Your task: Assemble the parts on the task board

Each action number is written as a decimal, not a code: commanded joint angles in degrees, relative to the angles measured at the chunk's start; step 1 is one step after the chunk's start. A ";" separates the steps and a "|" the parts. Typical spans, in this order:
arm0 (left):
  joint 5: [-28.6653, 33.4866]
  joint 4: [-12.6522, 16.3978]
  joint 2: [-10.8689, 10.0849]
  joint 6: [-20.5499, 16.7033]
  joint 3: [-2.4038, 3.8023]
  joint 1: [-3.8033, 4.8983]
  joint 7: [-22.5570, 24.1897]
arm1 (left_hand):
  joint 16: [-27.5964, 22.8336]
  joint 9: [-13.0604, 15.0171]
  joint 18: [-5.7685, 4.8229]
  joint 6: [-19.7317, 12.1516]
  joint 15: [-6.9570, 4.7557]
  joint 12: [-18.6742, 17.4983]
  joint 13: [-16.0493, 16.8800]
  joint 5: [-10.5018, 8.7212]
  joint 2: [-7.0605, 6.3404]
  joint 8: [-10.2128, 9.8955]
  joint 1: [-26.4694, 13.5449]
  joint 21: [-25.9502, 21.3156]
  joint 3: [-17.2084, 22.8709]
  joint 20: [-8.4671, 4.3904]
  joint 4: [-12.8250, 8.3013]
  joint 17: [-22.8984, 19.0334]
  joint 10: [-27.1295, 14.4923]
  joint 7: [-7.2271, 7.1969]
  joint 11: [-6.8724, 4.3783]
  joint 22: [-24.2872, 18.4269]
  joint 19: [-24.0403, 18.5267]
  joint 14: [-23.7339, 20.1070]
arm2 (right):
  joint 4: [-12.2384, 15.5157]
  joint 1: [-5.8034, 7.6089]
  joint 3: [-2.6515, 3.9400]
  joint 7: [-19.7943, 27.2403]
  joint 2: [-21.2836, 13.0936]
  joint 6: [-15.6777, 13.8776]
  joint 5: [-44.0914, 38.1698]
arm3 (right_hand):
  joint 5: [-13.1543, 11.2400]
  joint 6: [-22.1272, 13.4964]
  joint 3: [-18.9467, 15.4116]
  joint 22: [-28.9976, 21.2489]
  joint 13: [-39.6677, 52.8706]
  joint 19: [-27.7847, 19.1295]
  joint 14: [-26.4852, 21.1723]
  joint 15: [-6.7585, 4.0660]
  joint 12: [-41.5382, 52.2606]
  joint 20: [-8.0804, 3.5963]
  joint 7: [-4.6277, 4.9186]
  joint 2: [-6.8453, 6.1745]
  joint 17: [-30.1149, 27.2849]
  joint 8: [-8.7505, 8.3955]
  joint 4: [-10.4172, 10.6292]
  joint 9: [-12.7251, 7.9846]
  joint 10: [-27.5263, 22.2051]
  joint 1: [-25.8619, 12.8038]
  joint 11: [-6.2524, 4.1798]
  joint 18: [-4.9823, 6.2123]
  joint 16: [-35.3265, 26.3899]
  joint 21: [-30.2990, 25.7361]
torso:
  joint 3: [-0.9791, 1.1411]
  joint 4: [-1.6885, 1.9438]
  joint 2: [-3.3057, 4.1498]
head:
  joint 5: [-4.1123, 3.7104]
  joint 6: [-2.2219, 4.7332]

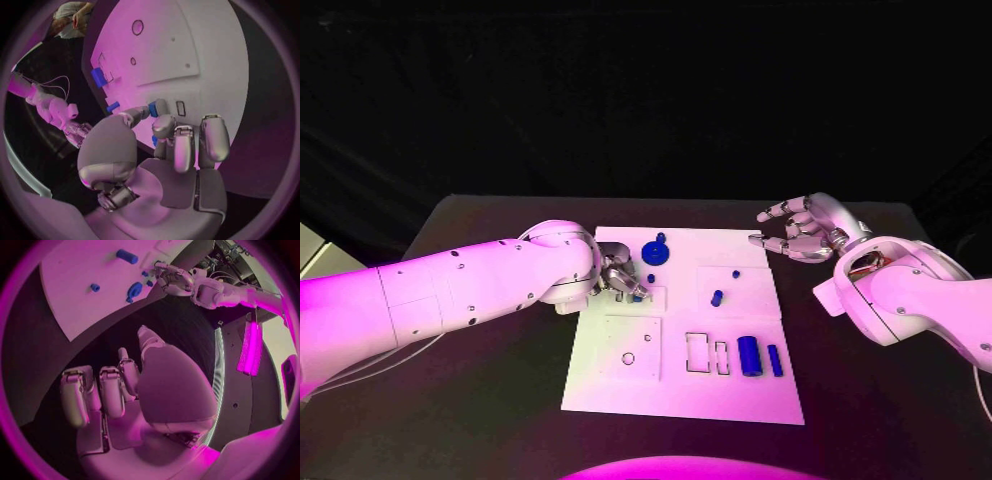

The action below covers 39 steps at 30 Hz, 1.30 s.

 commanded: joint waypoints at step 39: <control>7.36 -3.25 -2.81 0.16 5.20 3.49 0.90 | -2.65 -3.63 0.94 -13.82 3.38 -12.42 -17.88 -4.46 -0.09 -7.76 5.20 -4.09 -12.49 3.31 7.28 8.26 -11.39 6.17 4.89 -7.05 -3.98 3.96 | -1.83 -0.16 0.00 0.80 0.38 -0.12 -0.34 | 0.14 -0.50 0.14 14.60 2.95 5.68 5.11 -0.38 -0.27 -0.39 0.14 -0.02 10.96 0.36 0.00 -0.12 -0.05 -1.24 -0.18 -0.54 -0.22 -0.44 | 0.02 0.11 0.04 | -0.32 1.60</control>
